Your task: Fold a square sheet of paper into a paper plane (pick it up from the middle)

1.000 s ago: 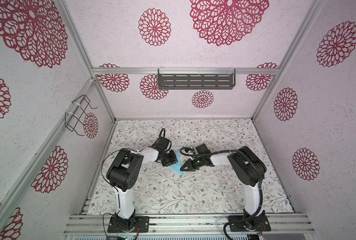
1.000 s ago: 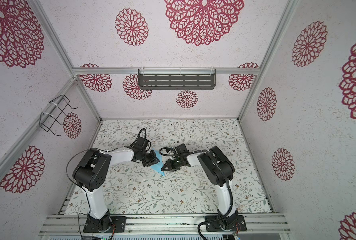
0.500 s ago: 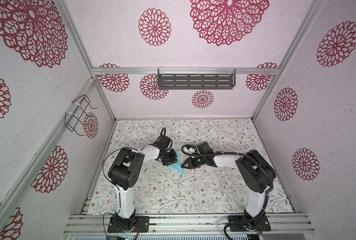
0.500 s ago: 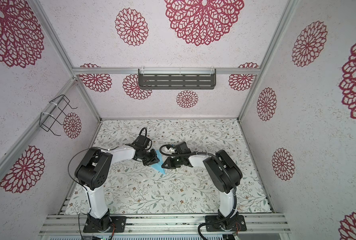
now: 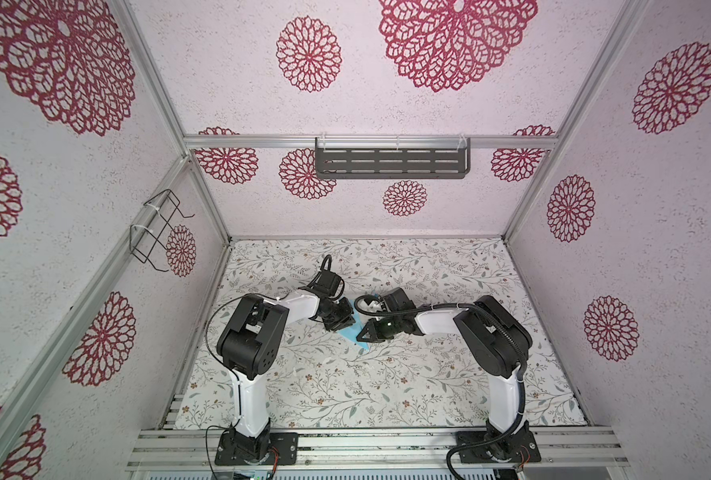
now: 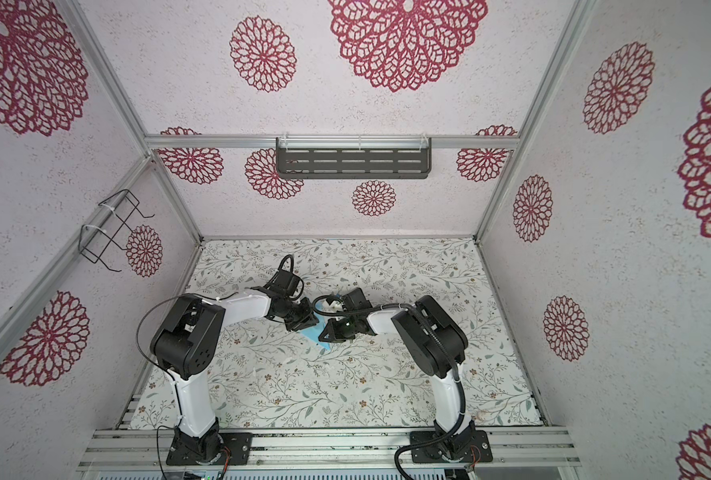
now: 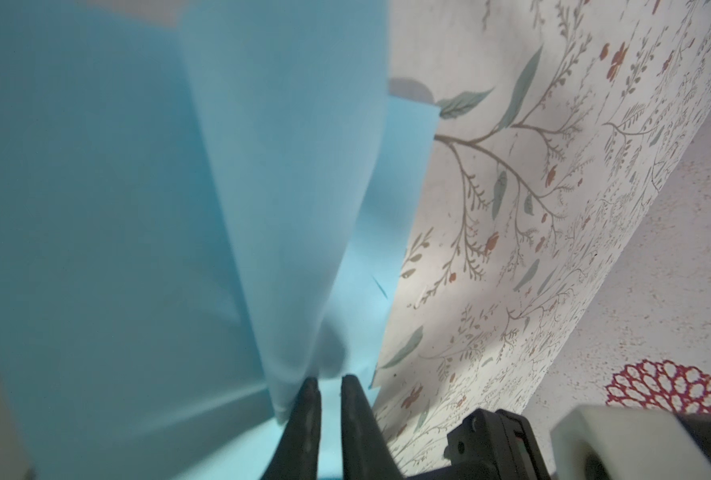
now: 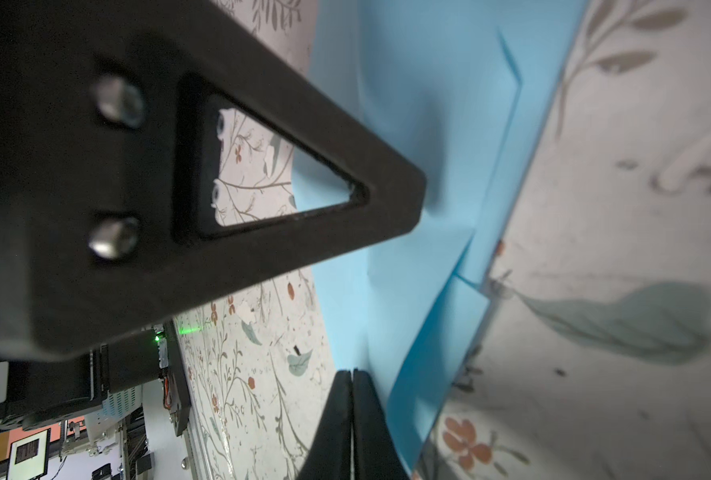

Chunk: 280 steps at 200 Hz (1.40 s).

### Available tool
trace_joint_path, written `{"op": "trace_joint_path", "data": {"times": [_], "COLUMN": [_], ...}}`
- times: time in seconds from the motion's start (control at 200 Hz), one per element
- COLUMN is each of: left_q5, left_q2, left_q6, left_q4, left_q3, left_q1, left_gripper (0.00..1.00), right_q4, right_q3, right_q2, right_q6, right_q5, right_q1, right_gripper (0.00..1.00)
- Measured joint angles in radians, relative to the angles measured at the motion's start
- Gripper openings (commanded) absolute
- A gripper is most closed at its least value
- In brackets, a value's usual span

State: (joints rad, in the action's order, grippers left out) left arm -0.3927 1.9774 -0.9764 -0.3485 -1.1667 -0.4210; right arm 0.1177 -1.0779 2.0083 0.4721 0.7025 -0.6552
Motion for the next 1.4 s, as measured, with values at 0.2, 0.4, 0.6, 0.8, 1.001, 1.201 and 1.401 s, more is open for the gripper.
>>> {"op": "trace_joint_path", "data": {"times": [0.2, 0.4, 0.6, 0.8, 1.001, 1.201, 1.401], "left_q5": [-0.001, -0.002, -0.002, -0.006, -0.017, -0.017, -0.017], "left_q2": [0.005, 0.008, 0.009, 0.009, 0.003, -0.085, -0.209], "left_q6": [0.001, 0.004, 0.005, 0.015, 0.030, 0.030, 0.026], "left_q4": [-0.012, -0.017, -0.023, -0.023, 0.001, 0.109, 0.227], "left_q3": [-0.010, -0.014, -0.018, -0.025, -0.019, 0.080, 0.192], "left_q1": [0.000, 0.000, 0.000, 0.000, 0.000, 0.000, -0.007], "left_gripper": [0.16, 0.16, 0.16, 0.18, 0.21, 0.23, 0.20], "right_q4": [0.005, 0.035, 0.071, 0.126, 0.182, 0.214, 0.221], "right_q3": [0.003, 0.024, 0.049, 0.075, 0.092, 0.099, 0.100], "right_q2": [0.000, 0.000, 0.008, 0.014, 0.029, 0.041, 0.043], "right_q6": [0.000, 0.001, 0.002, 0.010, 0.027, 0.046, 0.053], "right_q5": [0.006, 0.031, 0.073, 0.100, 0.140, 0.164, 0.168], "right_q1": [0.006, 0.022, 0.031, 0.040, 0.053, 0.060, 0.061], "right_gripper": [0.09, 0.10, 0.10, 0.10, 0.09, 0.09, 0.09]}}
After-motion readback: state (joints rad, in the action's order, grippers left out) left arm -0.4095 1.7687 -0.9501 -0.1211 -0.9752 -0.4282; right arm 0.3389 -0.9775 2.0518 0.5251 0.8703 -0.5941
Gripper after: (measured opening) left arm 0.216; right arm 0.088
